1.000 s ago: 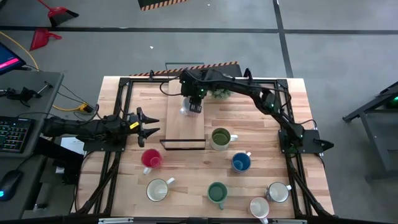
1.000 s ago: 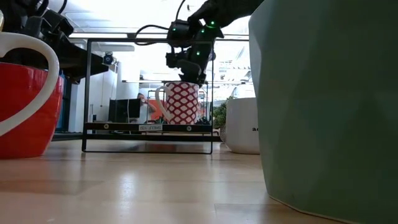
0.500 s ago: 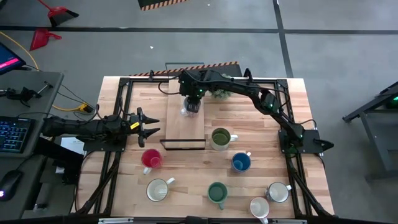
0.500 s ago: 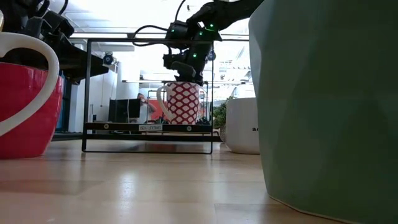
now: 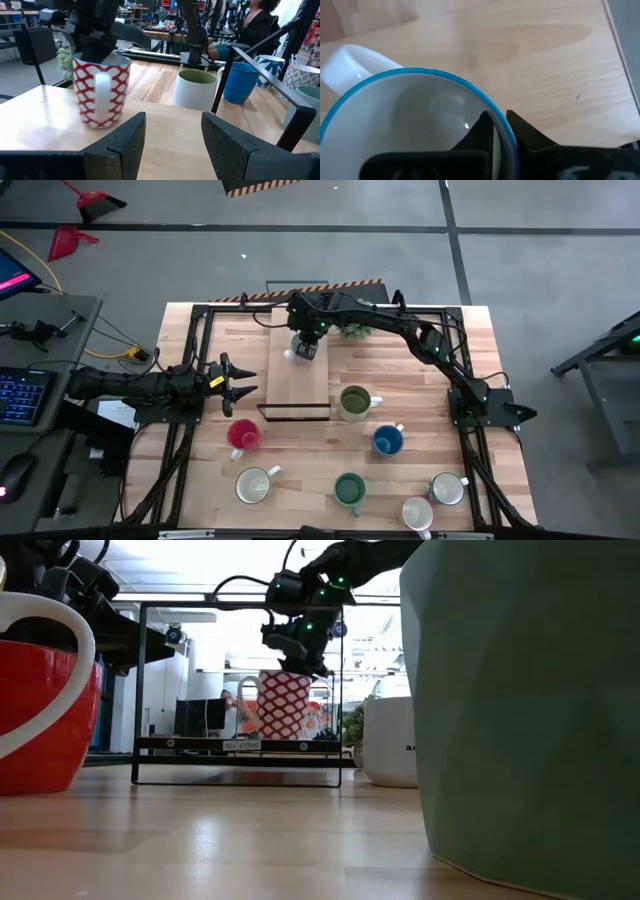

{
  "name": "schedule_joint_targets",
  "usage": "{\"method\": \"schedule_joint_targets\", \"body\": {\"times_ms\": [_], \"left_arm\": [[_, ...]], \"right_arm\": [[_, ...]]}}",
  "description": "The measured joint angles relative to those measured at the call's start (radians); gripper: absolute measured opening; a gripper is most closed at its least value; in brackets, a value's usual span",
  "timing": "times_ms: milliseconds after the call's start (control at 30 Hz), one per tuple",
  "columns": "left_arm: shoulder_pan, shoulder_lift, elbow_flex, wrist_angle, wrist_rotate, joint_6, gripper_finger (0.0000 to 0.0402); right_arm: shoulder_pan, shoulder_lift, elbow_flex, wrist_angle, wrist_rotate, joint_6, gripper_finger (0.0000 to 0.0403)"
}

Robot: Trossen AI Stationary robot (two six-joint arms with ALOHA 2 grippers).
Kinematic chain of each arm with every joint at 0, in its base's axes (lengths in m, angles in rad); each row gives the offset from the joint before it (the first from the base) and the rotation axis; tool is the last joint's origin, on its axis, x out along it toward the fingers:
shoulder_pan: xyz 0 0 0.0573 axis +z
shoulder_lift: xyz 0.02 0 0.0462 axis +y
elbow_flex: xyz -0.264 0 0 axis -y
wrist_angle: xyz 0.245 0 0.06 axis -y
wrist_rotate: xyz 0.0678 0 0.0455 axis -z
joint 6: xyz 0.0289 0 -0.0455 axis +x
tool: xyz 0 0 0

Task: Place coffee mugs
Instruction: Put the red patterned mug on the shelf

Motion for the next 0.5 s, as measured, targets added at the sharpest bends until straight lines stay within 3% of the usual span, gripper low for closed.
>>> {"method": "schedule_joint_targets", "body": {"times_ms": [500], "left_arm": [[0.0,0.0,0.0,0.001,0.0,0.0,0.0184]], "right_arm": [[-0.001,0.004,0.015,0.125,0.027,0.143,0.0001]]}}
